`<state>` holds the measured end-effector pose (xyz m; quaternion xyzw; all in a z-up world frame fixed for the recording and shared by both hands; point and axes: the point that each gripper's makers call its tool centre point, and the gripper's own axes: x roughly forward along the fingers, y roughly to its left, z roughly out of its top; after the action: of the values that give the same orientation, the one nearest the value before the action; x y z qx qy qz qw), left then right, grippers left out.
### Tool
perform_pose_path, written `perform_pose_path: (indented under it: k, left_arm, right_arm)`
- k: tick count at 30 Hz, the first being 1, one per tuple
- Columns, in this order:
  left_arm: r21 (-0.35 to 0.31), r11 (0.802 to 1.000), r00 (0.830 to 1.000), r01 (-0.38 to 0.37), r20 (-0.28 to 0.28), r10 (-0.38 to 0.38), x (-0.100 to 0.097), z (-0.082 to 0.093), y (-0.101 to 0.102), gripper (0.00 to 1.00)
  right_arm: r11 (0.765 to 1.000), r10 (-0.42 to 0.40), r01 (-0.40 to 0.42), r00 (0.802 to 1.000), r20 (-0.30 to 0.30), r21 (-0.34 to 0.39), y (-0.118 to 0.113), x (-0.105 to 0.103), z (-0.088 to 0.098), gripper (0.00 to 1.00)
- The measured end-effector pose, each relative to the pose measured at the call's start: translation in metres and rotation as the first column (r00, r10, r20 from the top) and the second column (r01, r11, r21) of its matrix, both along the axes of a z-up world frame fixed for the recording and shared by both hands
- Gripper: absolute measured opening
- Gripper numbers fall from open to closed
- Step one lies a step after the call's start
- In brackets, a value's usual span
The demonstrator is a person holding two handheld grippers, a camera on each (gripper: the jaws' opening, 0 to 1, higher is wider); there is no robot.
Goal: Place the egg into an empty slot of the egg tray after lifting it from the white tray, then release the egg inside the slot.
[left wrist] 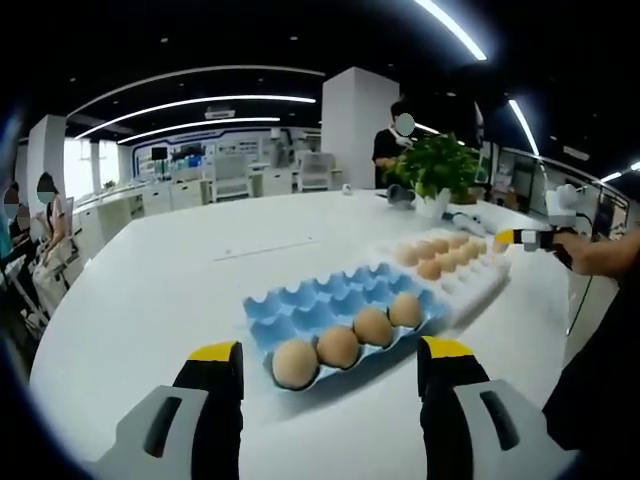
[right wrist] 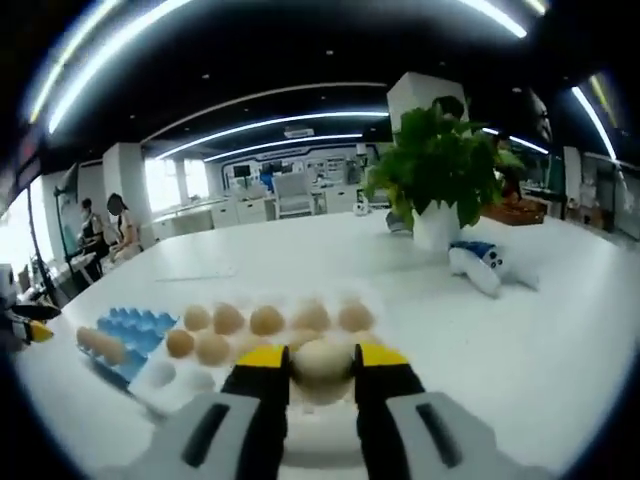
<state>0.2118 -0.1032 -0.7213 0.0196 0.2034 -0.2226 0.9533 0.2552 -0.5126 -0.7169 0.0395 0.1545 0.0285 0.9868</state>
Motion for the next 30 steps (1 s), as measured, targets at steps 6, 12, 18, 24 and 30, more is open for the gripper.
perform_pose_path:
  k: [6, 12, 18, 24, 30]
  left_arm:
    - [0.000, 1.000, 1.000, 0.002, 0.005, -0.002, 0.001, 0.001, 0.001, 0.71]
    - [-0.003, 1.000, 1.000, 0.001, 0.002, -0.001, 0.001, 0.000, 0.001, 0.71]
    - [-0.004, 1.000, 1.000, -0.003, 0.003, 0.003, 0.001, 0.000, 0.002, 0.71]
    - [0.002, 1.000, 1.000, -0.005, -0.001, 0.005, 0.001, -0.001, 0.004, 0.71]
    - [0.003, 1.000, 1.000, -0.004, -0.002, 0.004, 0.001, -0.001, 0.003, 0.71]
  right_arm:
    - [0.997, 0.075, -0.076, 0.997, 0.028, 0.017, 0.033, 0.004, 0.014, 0.24]
    - [0.991, 0.136, -0.136, 0.990, 0.031, 0.018, 0.058, 0.007, 0.017, 0.24]
    - [0.984, 0.172, -0.173, 0.985, 0.027, 0.034, 0.073, 0.008, 0.016, 0.24]
    - [0.982, 0.184, -0.184, 0.983, 0.018, 0.049, 0.076, 0.007, 0.013, 0.24]
    - [0.976, 0.209, -0.209, 0.978, 0.010, 0.064, 0.085, 0.007, 0.010, 0.24]
